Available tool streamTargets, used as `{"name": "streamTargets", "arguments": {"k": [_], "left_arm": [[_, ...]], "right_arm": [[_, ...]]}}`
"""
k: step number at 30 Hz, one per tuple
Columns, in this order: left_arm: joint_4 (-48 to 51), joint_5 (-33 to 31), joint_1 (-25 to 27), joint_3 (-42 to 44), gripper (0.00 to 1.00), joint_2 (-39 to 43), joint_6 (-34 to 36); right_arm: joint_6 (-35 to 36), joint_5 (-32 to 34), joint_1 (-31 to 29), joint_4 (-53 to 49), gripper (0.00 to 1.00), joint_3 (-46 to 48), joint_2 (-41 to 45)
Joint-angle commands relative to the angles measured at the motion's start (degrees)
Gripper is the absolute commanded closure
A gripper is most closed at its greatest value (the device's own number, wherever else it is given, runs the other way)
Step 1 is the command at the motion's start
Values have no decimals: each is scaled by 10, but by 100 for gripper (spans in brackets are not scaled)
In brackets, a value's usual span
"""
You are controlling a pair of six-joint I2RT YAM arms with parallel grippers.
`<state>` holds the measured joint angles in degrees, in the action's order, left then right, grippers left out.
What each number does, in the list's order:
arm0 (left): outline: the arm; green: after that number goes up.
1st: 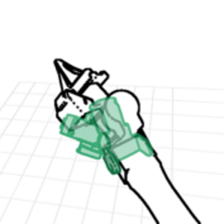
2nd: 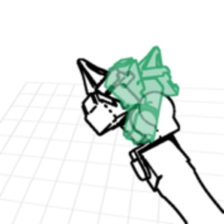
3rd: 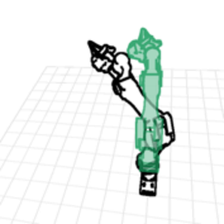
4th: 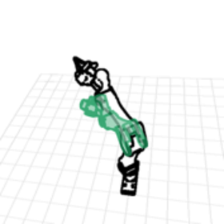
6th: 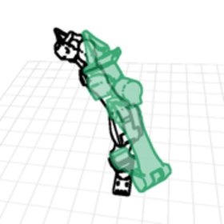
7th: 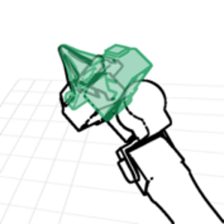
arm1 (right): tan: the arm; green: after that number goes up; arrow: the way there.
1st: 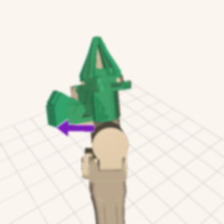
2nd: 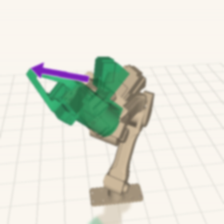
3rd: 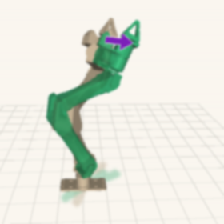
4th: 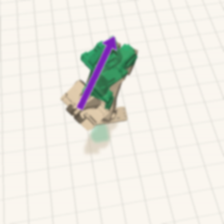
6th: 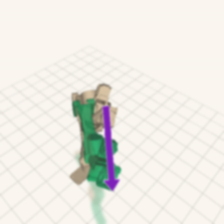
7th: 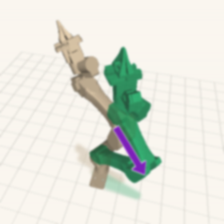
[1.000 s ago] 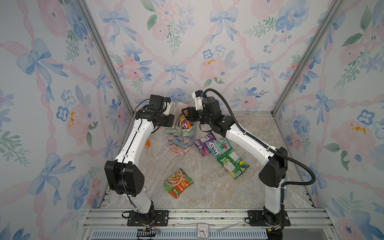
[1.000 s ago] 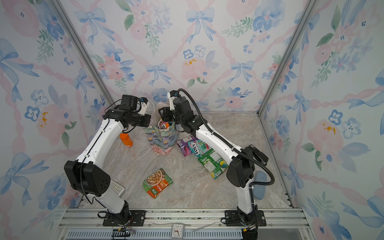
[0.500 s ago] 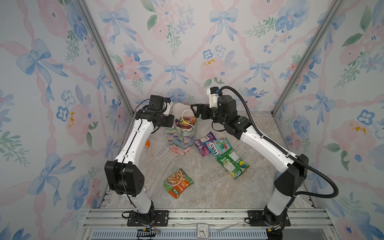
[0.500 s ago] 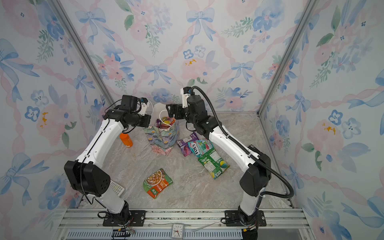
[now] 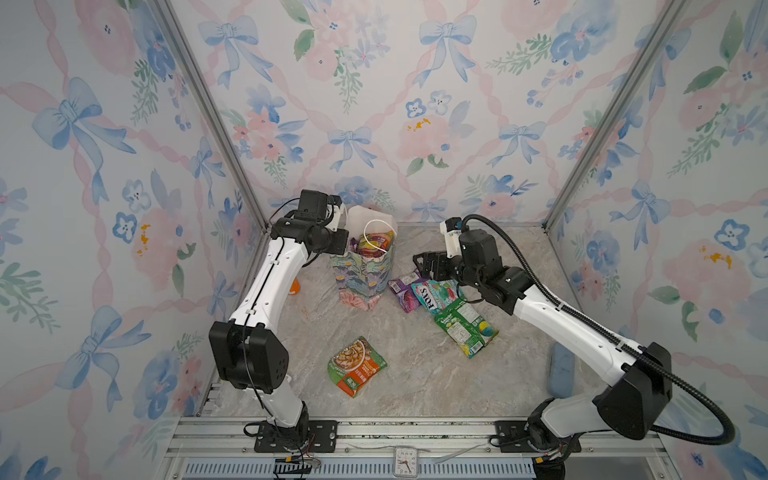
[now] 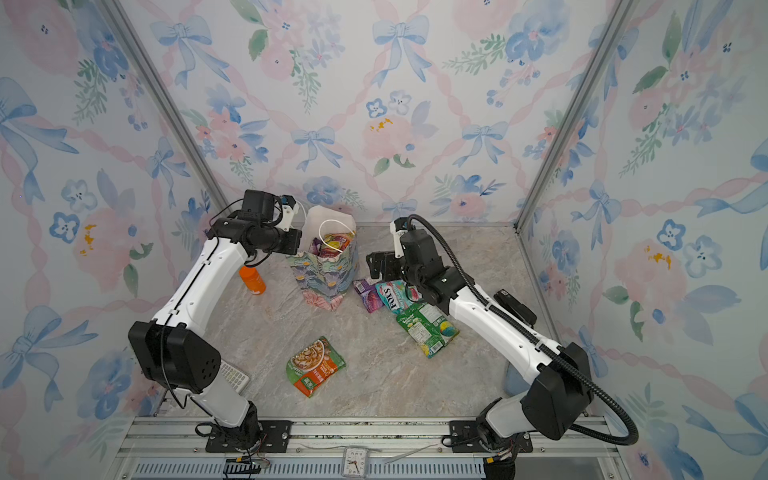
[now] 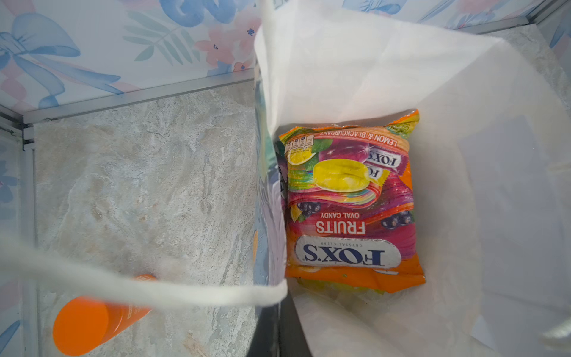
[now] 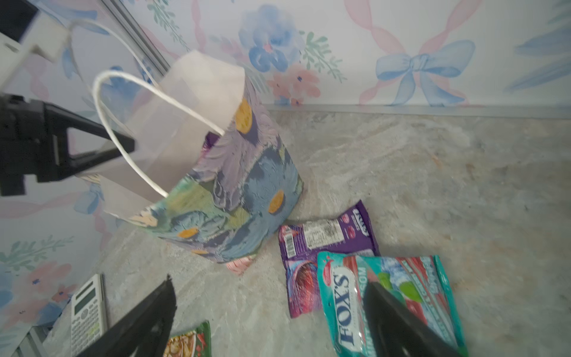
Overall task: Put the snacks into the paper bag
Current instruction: 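Open the right gripper and withdraw it from the bag, then move the right gripper down to the green tea-candy packet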
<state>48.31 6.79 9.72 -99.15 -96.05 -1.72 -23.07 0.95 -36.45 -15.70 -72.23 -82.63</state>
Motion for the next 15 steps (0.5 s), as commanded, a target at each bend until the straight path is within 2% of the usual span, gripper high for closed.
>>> {"name": "streamTargets", "arguments": {"k": [1, 7, 15], "left_arm": [[13, -3, -2, 12, 100, 10, -3], [13, -2, -3, 13, 100, 10, -3], [14, -1, -2, 13, 100, 9, -3]], "right_arm": [[-24, 12, 17, -35, 3, 41, 21], [-64, -26, 61, -42, 3, 116, 22], [-61, -70, 175, -50, 3, 206, 41]]}}
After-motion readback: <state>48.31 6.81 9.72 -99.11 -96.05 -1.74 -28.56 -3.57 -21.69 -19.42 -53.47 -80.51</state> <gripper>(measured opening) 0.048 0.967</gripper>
